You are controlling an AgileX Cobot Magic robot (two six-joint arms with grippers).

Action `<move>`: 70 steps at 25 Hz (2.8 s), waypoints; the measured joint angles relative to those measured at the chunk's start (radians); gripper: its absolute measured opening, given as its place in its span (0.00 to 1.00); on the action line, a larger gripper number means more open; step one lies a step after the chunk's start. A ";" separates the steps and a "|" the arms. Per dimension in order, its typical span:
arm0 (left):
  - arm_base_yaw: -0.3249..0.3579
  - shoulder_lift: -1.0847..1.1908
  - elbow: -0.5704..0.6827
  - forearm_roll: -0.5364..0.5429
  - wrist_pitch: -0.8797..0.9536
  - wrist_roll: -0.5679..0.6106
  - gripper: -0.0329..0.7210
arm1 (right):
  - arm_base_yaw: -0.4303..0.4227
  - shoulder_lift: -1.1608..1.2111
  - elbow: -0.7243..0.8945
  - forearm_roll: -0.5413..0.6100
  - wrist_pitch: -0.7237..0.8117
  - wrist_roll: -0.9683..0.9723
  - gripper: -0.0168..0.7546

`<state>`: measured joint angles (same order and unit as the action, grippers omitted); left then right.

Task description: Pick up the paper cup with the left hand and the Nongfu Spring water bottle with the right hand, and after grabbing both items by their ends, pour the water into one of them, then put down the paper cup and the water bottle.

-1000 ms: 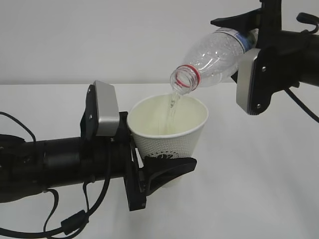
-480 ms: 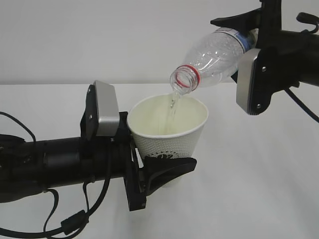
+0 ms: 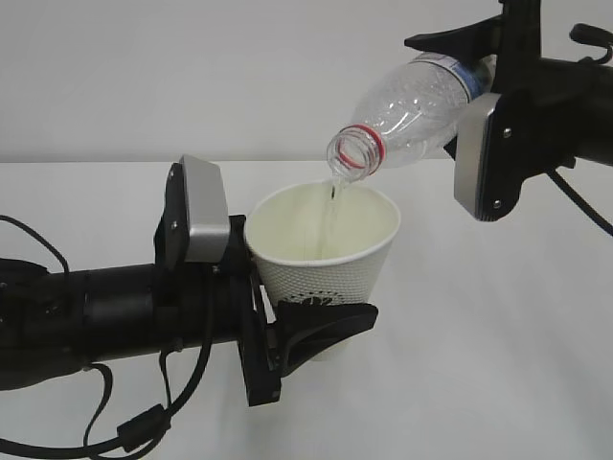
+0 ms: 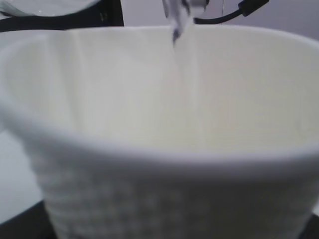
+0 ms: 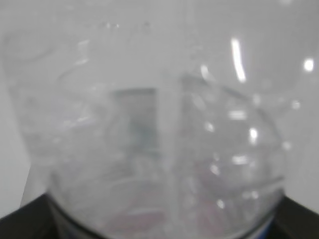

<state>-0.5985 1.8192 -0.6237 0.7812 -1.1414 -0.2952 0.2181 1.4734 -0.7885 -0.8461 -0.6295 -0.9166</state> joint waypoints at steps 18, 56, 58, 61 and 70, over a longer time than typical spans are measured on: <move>0.000 0.000 0.000 0.000 0.000 0.000 0.72 | 0.000 0.000 0.000 0.000 0.000 -0.020 0.69; 0.000 0.000 0.000 0.000 0.005 0.000 0.72 | 0.000 0.000 0.000 0.000 -0.004 -0.028 0.69; 0.000 0.000 0.000 0.000 0.005 0.000 0.72 | 0.000 0.000 0.000 0.000 -0.004 -0.028 0.69; 0.000 0.000 0.000 0.000 0.005 0.000 0.72 | 0.000 0.000 0.000 0.000 -0.005 -0.028 0.69; 0.000 0.000 0.000 0.040 0.007 0.000 0.72 | 0.000 0.000 0.000 0.000 -0.006 -0.028 0.69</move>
<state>-0.5985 1.8192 -0.6237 0.8209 -1.1344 -0.2952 0.2181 1.4734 -0.7885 -0.8461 -0.6359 -0.9451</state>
